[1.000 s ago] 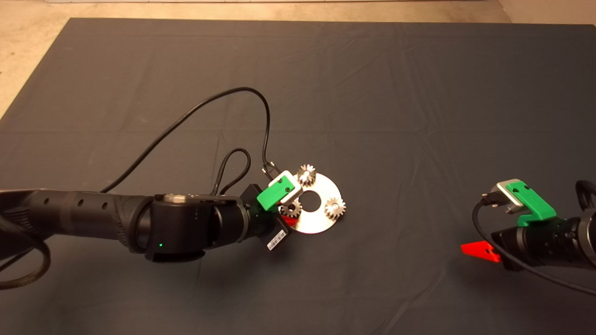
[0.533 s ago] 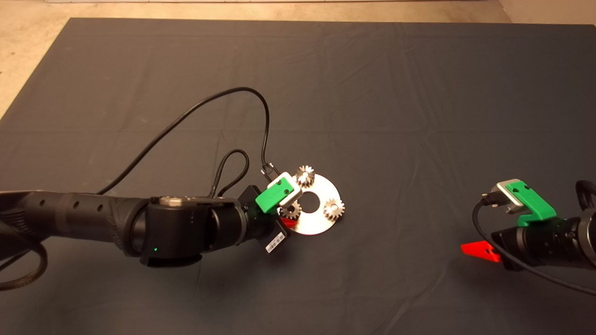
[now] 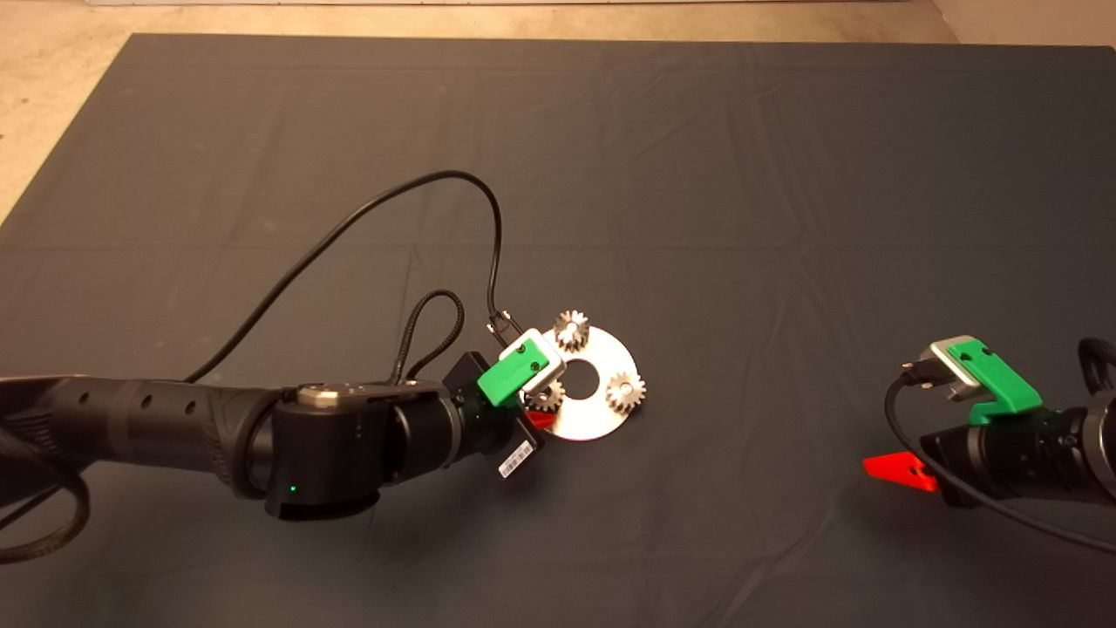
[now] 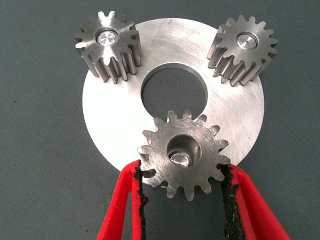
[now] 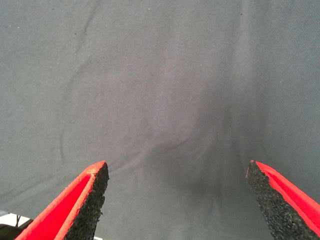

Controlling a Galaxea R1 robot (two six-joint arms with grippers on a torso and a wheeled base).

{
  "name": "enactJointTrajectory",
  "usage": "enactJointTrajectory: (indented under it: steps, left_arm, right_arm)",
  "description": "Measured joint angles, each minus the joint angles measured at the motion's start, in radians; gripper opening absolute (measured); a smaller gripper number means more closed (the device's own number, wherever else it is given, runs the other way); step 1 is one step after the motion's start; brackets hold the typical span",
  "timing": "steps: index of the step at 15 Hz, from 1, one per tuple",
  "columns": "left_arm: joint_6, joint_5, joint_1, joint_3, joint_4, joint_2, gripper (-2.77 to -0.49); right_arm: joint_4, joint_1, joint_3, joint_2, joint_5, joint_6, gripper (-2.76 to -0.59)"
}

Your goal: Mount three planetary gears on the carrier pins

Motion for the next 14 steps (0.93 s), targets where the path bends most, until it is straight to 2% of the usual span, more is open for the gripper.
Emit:
enactJointTrajectory:
  steps: [6,8,10,14]
  left_arm:
    - [0.000,-0.006,0.019,0.000,0.033,0.000,-2.47]
    - [0.000,-0.008,0.032,0.000,0.058,0.000,-2.47]
    - [0.000,-0.008,0.035,0.000,0.059,0.000,-2.46]
    - [0.000,-0.022,0.038,0.000,0.062,-0.009,-2.45]
  right_arm:
    - [0.000,0.000,0.000,0.000,0.001,0.000,-1.31]
    - [0.000,0.000,0.000,0.000,0.000,0.000,-1.31]
    - [0.000,0.000,0.000,0.000,0.000,0.000,-1.31]
    - [0.000,0.000,0.000,0.003,0.001,0.000,-1.31]
